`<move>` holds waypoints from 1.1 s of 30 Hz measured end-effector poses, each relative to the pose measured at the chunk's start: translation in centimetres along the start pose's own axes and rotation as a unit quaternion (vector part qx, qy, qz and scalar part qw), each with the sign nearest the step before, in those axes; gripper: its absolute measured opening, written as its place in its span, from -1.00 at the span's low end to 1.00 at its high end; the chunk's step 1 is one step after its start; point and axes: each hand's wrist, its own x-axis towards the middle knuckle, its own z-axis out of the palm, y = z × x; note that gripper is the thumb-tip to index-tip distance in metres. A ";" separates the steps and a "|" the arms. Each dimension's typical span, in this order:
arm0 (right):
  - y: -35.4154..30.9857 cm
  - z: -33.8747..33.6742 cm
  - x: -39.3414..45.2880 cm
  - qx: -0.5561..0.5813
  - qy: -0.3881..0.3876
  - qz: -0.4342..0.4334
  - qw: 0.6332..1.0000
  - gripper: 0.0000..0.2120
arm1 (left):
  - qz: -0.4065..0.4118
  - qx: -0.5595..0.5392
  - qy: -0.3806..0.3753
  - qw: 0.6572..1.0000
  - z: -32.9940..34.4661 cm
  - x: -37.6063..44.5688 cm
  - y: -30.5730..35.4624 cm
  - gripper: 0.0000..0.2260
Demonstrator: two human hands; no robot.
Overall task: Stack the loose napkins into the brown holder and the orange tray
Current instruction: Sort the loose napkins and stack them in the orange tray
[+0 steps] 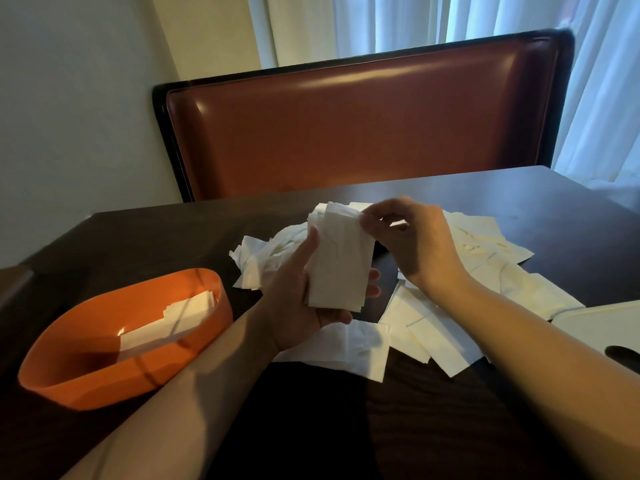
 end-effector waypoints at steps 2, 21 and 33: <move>-0.3 -0.1 0.0 -0.003 0.019 -0.019 1.000 -0.94 | -0.005 -0.001 0.004 1.000 -0.1 0.1 0.0 -0.35; -0.5 -1.0 0.3 0.215 -0.020 0.066 0.974 -0.90 | 0.011 0.000 0.107 0.994 -0.8 0.5 0.0 -0.41; -0.5 0.7 -0.6 0.162 -0.057 0.067 0.983 -0.90 | -0.013 -0.011 0.054 0.998 -0.3 0.2 0.0 -0.27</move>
